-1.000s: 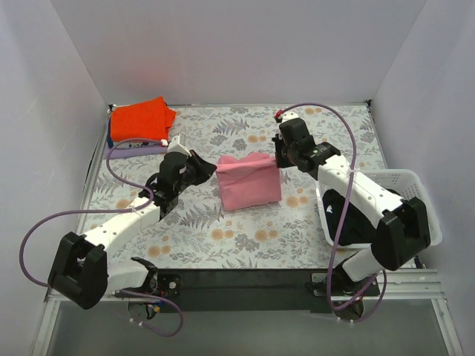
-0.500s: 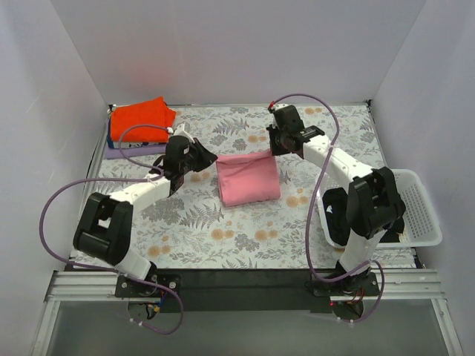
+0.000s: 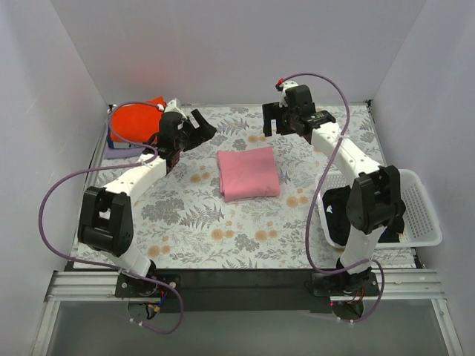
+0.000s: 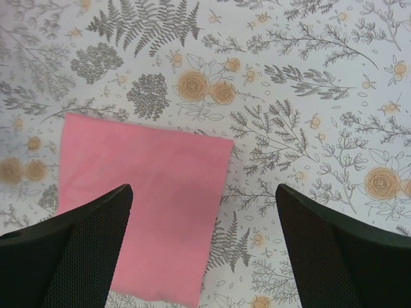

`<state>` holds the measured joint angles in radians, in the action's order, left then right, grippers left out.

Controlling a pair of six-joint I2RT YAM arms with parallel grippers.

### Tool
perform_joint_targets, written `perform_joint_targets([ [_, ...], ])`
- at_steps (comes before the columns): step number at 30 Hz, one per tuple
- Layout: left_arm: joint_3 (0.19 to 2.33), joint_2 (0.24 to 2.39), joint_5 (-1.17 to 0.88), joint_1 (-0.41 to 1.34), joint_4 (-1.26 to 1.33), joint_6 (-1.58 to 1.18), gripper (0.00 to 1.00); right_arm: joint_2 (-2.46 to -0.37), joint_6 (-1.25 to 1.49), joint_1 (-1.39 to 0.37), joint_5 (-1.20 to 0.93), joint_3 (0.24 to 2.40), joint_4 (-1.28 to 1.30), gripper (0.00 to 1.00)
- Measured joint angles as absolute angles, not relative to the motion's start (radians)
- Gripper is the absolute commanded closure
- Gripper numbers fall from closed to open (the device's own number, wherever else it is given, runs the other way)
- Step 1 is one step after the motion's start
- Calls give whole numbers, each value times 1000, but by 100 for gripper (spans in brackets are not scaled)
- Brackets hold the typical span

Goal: Fold and stack the t-shirts
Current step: Fold the tshirt, then neatly place the folded tshirt to the corner

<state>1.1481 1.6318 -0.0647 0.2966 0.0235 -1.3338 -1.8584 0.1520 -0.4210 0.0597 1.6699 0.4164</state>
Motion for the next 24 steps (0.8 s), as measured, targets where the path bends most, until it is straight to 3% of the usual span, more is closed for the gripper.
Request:
perform_joint_targets([
  [10, 941, 1501, -104, 297, -15, -1314, 21, -1591, 134, -423, -60, 1358, 382, 2],
  [24, 763, 1504, -281, 297, 49, -1370, 20, -1590, 189, -422, -165, 1153, 302, 5],
])
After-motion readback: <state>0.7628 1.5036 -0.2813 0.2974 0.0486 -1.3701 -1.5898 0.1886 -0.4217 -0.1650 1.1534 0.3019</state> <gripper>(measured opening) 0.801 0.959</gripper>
